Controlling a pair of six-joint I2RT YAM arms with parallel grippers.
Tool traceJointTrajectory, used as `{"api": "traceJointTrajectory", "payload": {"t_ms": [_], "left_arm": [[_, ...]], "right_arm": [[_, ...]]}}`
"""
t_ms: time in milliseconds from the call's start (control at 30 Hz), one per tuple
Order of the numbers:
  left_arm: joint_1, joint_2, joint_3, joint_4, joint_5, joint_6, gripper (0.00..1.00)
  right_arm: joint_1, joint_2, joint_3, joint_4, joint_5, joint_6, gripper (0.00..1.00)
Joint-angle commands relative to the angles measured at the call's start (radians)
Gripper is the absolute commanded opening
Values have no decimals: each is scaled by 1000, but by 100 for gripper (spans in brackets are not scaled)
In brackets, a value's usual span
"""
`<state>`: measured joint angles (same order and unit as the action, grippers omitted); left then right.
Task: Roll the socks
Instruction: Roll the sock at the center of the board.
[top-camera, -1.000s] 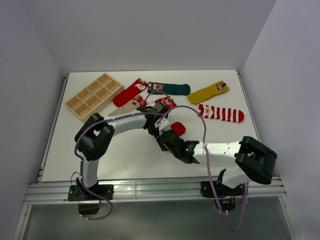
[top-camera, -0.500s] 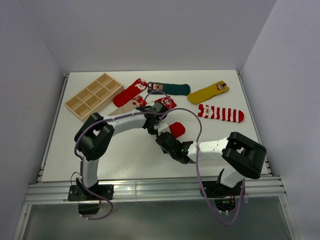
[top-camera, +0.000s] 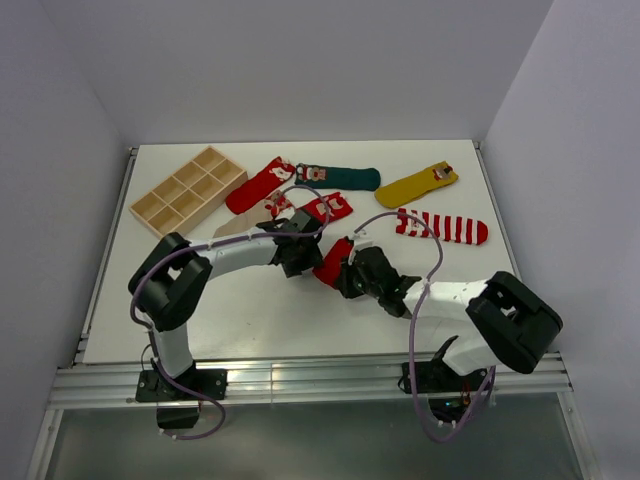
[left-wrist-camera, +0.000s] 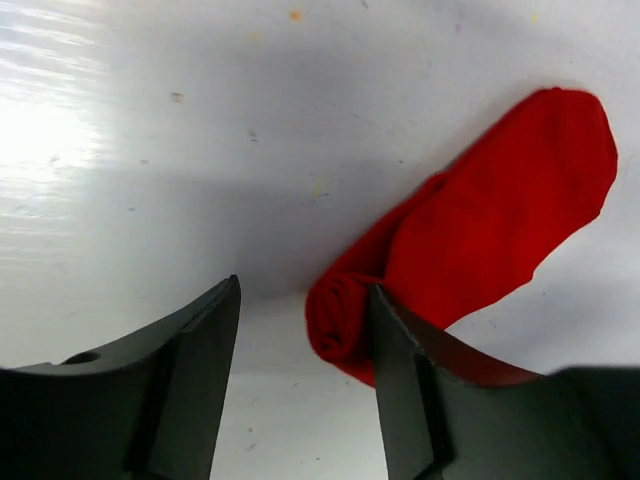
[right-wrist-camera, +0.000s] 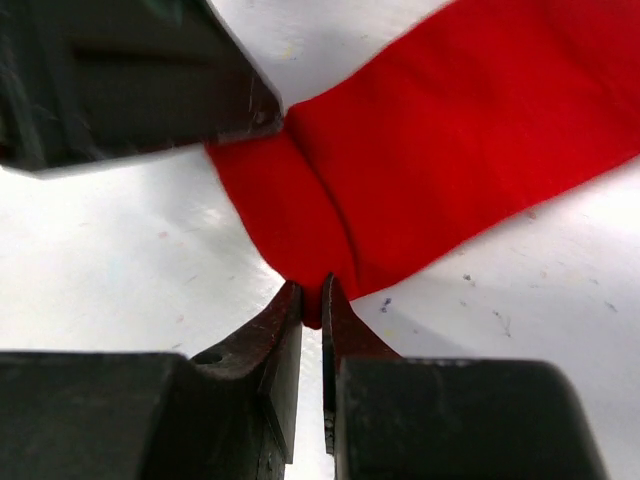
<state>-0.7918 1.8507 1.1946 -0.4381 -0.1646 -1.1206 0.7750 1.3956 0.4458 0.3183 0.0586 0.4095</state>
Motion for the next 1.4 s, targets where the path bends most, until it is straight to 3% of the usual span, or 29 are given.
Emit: {"api": "traceJointTrajectory", "payload": {"t_ms": [0,133,333,533,833,1100,1367], "left_arm": [[31,-100,-41,38,-26,-38,66],[40,-175,-93,107,-50,-51,81],[37,-292,-268,269,-4,-96,84],[-4,-303,-358,389,42,-97,86],[-37,-255,-385,542,68,-114,85],[-38,-151,-308,513,50,-116,79],[-38,-74,-262,470,30,-136,66]], "right_arm": [[-87,5,-28,36,-262,37,0],[-170,60,-24,76,-445,71,0],[-296,161,-4,151,-672,178,0],[-388,270,-33,248,-764,276,0],[-459,352,-6,236,-826,310,0],[-474,382,37,150,-815,273,0],[-483,404,56,134,-810,267,0]]}}
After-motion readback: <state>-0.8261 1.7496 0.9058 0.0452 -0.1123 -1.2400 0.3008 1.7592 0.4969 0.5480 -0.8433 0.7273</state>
